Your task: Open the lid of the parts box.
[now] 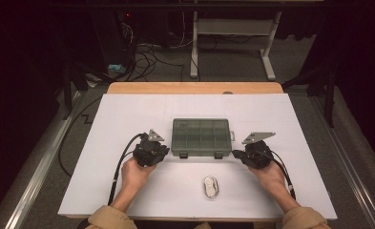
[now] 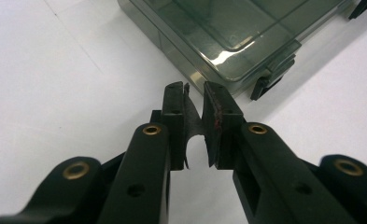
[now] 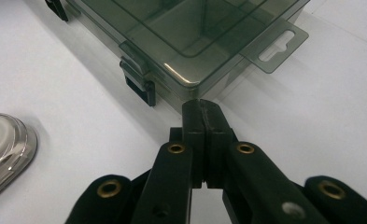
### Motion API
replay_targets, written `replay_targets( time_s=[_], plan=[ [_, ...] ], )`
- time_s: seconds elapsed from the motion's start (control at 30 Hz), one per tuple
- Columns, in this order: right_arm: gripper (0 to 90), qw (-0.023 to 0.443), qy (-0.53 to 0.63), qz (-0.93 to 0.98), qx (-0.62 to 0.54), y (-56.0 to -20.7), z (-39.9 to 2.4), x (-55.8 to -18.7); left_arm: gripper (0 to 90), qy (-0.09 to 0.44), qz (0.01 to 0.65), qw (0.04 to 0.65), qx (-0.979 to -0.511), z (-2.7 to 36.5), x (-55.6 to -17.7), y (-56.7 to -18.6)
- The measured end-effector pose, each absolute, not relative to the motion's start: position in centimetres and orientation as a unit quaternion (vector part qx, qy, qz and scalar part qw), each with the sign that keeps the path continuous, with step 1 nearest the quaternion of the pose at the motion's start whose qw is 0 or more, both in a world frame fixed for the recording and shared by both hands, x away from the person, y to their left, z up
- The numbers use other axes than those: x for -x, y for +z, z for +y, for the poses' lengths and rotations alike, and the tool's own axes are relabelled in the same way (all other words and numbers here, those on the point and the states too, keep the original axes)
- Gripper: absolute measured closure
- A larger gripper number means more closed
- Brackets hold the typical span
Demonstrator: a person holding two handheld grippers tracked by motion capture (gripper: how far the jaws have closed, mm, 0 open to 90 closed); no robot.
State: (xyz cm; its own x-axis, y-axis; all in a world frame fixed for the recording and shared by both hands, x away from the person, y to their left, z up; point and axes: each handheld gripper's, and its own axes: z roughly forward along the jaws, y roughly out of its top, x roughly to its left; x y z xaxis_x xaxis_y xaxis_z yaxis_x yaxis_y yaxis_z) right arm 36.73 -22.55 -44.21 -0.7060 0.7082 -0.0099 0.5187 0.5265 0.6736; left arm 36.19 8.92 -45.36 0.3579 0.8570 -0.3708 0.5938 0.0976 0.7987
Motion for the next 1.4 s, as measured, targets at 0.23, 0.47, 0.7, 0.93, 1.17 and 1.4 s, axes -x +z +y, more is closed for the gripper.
replay_targets(
  time_s=[0.23,0.47,0.7,0.93,1.17,1.4],
  plan=[
    [90.0,0.14,0.333,0.862,-0.355,-44.3,-22.6,-36.8,81.5,0.127,0.55,0.492,-0.663,8.7,-36.2,-45.5],
    [90.0,0.139,0.333,0.861,-0.357,-44.3,-22.6,-36.8,81.6,0.124,0.554,0.489,-0.662,8.6,-36.2,-45.6],
    [90.0,0.14,0.336,0.86,-0.358,-44.3,-22.6,-36.8,81.6,0.123,0.553,0.488,-0.664,8.6,-36.2,-45.7],
    [90.0,0.141,0.342,0.859,-0.354,-44.3,-22.6,-36.7,81.5,0.117,0.552,0.497,-0.659,8.8,-36.0,-45.4],
    [90.0,0.142,0.349,0.856,-0.354,-44.4,-22.6,-36.5,78.7,0.116,0.545,0.497,-0.665,8.6,-35.5,-45.2],
    [89.7,0.142,0.358,0.852,-0.355,-44.4,-22.7,-36.4,75.2,0.12,0.542,0.493,-0.67,8.2,-35.3,-45.3]
  ],
)
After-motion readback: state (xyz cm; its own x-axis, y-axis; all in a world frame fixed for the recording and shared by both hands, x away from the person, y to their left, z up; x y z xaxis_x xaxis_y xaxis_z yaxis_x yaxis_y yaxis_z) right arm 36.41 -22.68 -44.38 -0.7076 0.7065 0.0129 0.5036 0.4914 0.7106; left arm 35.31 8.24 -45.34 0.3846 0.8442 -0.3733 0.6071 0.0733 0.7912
